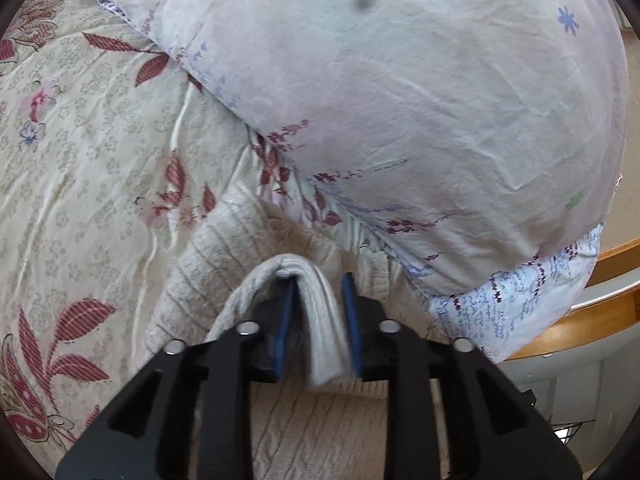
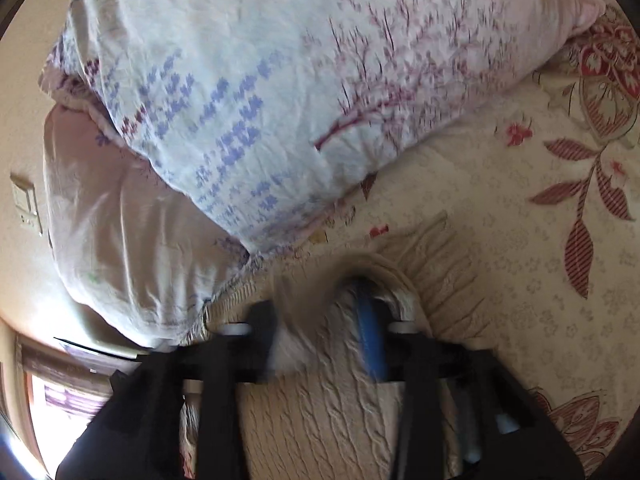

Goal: Fold small clothes

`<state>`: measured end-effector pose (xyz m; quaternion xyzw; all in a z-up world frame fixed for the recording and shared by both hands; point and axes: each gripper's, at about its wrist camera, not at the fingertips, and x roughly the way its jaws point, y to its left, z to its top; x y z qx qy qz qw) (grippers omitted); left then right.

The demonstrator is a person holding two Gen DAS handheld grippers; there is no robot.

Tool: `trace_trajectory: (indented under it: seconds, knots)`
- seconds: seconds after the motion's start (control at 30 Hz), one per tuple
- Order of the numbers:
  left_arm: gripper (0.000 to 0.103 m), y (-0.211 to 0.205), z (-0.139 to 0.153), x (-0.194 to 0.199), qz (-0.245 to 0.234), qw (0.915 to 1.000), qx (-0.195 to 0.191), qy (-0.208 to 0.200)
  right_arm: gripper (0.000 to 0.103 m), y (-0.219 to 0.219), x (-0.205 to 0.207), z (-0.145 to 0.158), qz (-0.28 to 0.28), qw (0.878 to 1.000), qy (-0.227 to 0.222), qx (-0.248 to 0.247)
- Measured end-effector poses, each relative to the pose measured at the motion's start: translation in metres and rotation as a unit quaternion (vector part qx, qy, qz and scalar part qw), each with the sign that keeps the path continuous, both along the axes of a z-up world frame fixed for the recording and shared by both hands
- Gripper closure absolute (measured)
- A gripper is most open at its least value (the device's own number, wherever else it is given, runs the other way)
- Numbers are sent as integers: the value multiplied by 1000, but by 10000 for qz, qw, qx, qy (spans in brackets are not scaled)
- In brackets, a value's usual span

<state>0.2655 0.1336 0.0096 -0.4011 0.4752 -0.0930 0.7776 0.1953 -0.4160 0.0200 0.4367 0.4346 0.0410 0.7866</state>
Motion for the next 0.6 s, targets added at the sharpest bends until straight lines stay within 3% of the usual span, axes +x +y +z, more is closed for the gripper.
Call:
trace_trajectory:
  seconds: [0.07,0.17,0.3,0.43,0.6]
  knots:
    - [46,0,9,0,-52,9998,-22,-170,42,-4,-2,9,-85,9998,-206,15]
    - [35,-1,25,-5,-142,9986,288,-409,43,-8,-8,18,-77,9996,-283,-53]
    - [38,6,42,-26,-376,9918,1026,-666,53,-10,-31,27,161,9976,-278,-606]
    - [47,13,40,-50,-702,9817,1652,-639,54,-10,-55,20,437,9940,-76,-1004]
    - [56,13,25,-68,-889,9767,1893,-474,60,-4,-66,8,709,9903,135,-1187]
